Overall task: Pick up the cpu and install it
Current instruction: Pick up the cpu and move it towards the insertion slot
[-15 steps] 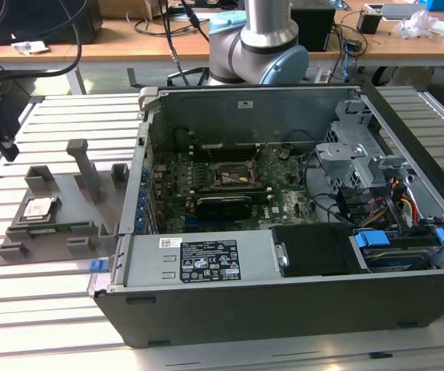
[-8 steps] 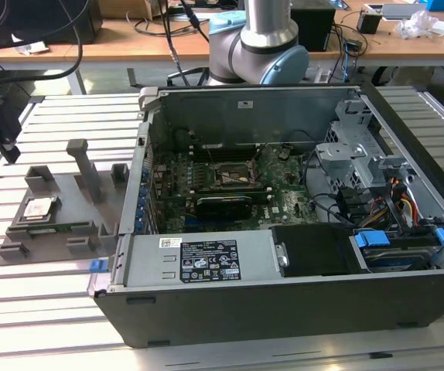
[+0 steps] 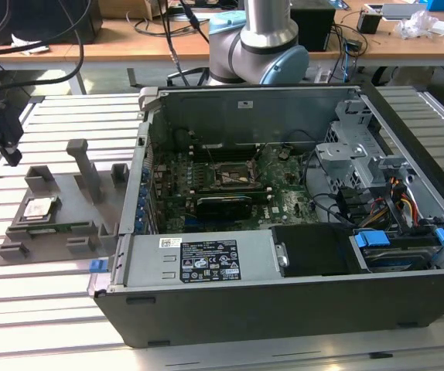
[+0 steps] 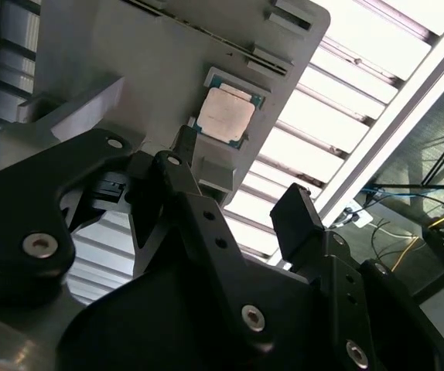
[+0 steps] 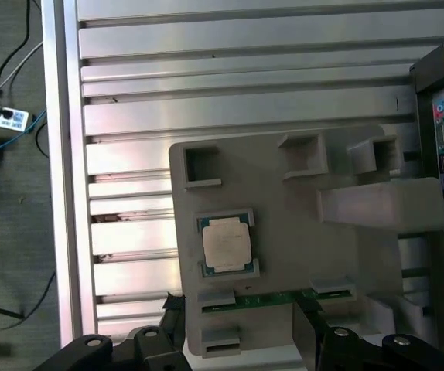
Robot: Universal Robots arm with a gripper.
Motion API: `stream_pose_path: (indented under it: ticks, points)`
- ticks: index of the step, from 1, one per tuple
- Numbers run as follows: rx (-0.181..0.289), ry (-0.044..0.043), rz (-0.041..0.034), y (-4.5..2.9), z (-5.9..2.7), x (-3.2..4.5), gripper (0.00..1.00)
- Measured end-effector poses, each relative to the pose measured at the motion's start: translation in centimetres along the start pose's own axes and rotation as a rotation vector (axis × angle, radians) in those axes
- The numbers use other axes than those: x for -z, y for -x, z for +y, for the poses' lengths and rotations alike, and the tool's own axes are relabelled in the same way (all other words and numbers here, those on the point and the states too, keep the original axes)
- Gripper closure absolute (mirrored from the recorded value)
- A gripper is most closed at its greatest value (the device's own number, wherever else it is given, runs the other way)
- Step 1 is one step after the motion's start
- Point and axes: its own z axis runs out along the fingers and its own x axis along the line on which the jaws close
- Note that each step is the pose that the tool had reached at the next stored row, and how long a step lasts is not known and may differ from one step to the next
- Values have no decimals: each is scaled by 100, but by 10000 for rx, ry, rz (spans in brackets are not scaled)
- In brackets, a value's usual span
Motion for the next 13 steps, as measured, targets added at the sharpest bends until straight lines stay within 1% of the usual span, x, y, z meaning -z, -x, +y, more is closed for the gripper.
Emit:
stream_pose_path:
  ticks: [2, 3, 5, 6, 7, 8, 9, 10, 11, 12, 13]
  points:
    - [0, -2, 0, 0, -1, -17, 34]
    - [0, -6, 0, 0, -1, -38, 34]
    - [3, -66, -3, 8, 0, -54, 34]
    - [52, -110, -6, 19, 4, -64, 34]
    - [116, -135, -6, 23, 5, -70, 34]
    - [163, -182, -7, 25, 7, -73, 34]
    - [251, -349, -15, 29, 9, -79, 34]
    - [328, -447, -21, 31, 10, -83, 34]
    - [399, -518, -24, 31, 10, -86, 34]
    - [496, -623, -28, 33, 11, -90, 34]
    - [580, -702, -32, 34, 12, -92, 34]
